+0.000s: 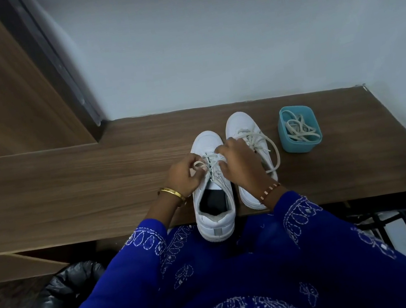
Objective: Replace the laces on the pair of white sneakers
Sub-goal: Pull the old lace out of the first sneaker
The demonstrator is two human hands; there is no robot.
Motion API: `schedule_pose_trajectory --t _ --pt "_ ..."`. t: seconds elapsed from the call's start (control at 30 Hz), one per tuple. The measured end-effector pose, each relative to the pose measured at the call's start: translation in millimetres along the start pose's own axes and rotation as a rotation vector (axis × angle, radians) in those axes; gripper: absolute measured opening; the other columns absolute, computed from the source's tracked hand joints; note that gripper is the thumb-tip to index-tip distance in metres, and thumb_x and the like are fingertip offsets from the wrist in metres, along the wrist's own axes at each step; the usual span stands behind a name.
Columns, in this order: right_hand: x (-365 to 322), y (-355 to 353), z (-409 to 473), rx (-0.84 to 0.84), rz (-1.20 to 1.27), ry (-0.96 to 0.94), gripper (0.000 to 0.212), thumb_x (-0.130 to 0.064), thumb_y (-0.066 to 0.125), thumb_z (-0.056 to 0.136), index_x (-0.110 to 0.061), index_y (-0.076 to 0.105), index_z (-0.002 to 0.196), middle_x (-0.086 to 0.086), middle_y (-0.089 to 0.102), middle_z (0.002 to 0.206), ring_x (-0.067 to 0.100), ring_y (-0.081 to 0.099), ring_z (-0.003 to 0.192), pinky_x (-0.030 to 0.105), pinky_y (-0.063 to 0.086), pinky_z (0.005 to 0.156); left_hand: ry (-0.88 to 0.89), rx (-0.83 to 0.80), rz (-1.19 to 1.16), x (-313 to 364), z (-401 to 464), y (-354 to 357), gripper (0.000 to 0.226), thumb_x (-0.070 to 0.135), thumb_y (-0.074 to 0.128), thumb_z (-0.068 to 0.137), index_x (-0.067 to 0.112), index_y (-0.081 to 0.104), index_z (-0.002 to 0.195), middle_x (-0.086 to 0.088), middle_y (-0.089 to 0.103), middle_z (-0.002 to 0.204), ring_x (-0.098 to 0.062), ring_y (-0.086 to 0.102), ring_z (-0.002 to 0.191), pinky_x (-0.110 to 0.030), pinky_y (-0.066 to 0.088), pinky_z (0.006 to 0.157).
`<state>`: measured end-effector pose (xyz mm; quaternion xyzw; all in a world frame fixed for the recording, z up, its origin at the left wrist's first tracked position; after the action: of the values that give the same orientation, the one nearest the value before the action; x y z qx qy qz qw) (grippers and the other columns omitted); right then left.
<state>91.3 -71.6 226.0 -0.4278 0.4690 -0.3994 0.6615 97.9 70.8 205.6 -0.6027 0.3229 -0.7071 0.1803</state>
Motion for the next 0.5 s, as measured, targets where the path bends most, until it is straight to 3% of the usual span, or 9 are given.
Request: schedule_pose_trajectory --t 0.1,0.17,0.27,0.37,0.43,0.5 --pt "-7 11 2 -0.109 0.009 -0.019 0.02 -0.011 0.048 0.088 -0.009 0.066 0.096 0.011 0.063 0.092 0.029 0.052 0.095 0.038 0.046 0.074 0.006 0.012 0.09 4 -1 0 0.015 0.014 0.06 0.088 0.001 0.067 0.092 -0.006 0.063 0.074 -0.017 0.051 0.067 -0.022 0.026 0.057" --pt "-5 12 -1 -0.093 0.069 0.036 0.017 -0.008 0.046 0.088 -0.007 0.063 0.086 0.012 0.064 0.079 0.029 0.052 0.088 0.036 0.042 0.068 -0.048 0.041 0.057 3 0 0 0.02 0.016 0.059 0.089 0.0 0.068 0.082 0.0 0.056 0.06 -0.013 0.048 0.057 -0.023 0.025 0.052" --pt "4 13 -6 -0.003 0.231 0.156 0.016 -0.006 0.046 0.089 -0.004 0.061 0.084 0.014 0.065 0.078 0.029 0.057 0.081 0.035 0.043 0.065 -0.25 0.091 -0.295 -12 -3 3 0.029 0.01 0.054 0.092 0.003 0.063 0.065 0.009 0.057 0.053 -0.001 0.051 0.051 -0.01 0.035 0.047" --pt "19 11 -11 0.129 0.661 0.521 0.019 -0.006 0.041 0.091 -0.01 0.051 0.074 0.018 0.065 0.08 0.027 0.065 0.075 0.032 0.048 0.062 -0.501 0.197 -0.805 -30 -13 13 0.037 0.005 0.044 0.095 0.008 0.047 0.058 0.002 0.058 0.053 -0.012 0.053 0.054 -0.014 0.039 0.04" --pt "25 10 -13 0.187 0.83 0.66 0.025 -0.005 0.038 0.09 -0.016 0.044 0.068 0.021 0.066 0.077 0.022 0.065 0.066 0.023 0.046 0.052 -0.554 0.224 -0.924 -30 -16 14 0.038 0.002 0.039 0.095 0.009 0.043 0.058 0.005 0.054 0.041 -0.007 0.053 0.045 -0.015 0.041 0.047" --pt "23 3 -14 0.147 0.744 0.617 0.022 -0.004 0.04 0.089 -0.011 0.048 0.07 0.02 0.065 0.077 0.02 0.062 0.064 0.019 0.042 0.049 -0.551 0.226 -0.928 -28 -13 14 0.037 0.0 0.038 0.095 0.007 0.045 0.06 0.003 0.058 0.044 -0.008 0.06 0.049 -0.02 0.049 0.058"
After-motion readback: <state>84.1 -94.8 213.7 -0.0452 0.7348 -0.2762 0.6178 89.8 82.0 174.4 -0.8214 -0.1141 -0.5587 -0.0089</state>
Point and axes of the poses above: each hand's wrist, its own z-axis towards the middle knuckle, its own y-axis out of the palm, x = y × z, the point moved 5 cm from there along z, towards the middle knuckle
